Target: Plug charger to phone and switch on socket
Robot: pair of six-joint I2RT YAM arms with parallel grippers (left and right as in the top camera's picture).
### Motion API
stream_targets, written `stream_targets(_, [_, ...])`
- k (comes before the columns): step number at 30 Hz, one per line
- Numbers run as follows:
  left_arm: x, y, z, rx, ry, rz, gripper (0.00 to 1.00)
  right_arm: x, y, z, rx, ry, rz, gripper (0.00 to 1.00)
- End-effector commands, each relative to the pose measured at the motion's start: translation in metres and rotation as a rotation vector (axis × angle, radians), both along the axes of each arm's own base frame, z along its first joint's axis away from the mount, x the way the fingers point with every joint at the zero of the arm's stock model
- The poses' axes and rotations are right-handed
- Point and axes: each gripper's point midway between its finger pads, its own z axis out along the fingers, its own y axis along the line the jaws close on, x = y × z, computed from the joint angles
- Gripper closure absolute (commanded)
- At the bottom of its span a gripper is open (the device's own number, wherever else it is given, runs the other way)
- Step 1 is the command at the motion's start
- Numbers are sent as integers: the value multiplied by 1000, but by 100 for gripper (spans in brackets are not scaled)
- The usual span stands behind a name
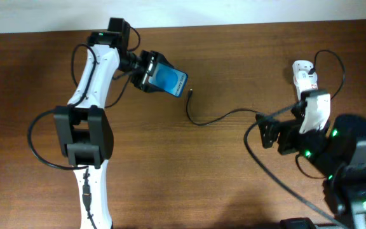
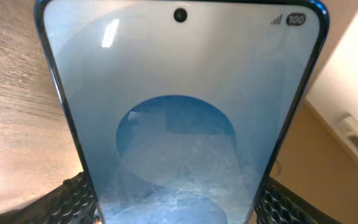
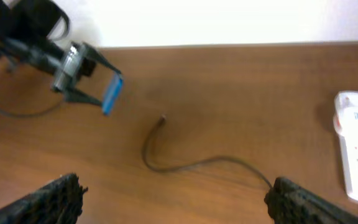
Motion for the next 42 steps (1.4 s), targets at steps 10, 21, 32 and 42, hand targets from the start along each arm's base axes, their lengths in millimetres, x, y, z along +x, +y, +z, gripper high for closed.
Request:
stream_targets(10, [11, -16, 42, -173, -97, -41, 100, 77, 50, 11, 333, 166, 123, 6])
stream_targets(21, [-4, -71, 39, -147, -48, -73, 100, 140, 124, -89, 412, 428, 26, 27])
stream_targets(32, [-27, -103, 56, -270, 5, -148, 100, 148, 135, -106, 275, 361, -76, 33])
stream_targets(42, [-48, -133, 60, -290, 10, -226, 100, 149, 123, -116, 180, 348, -103, 56])
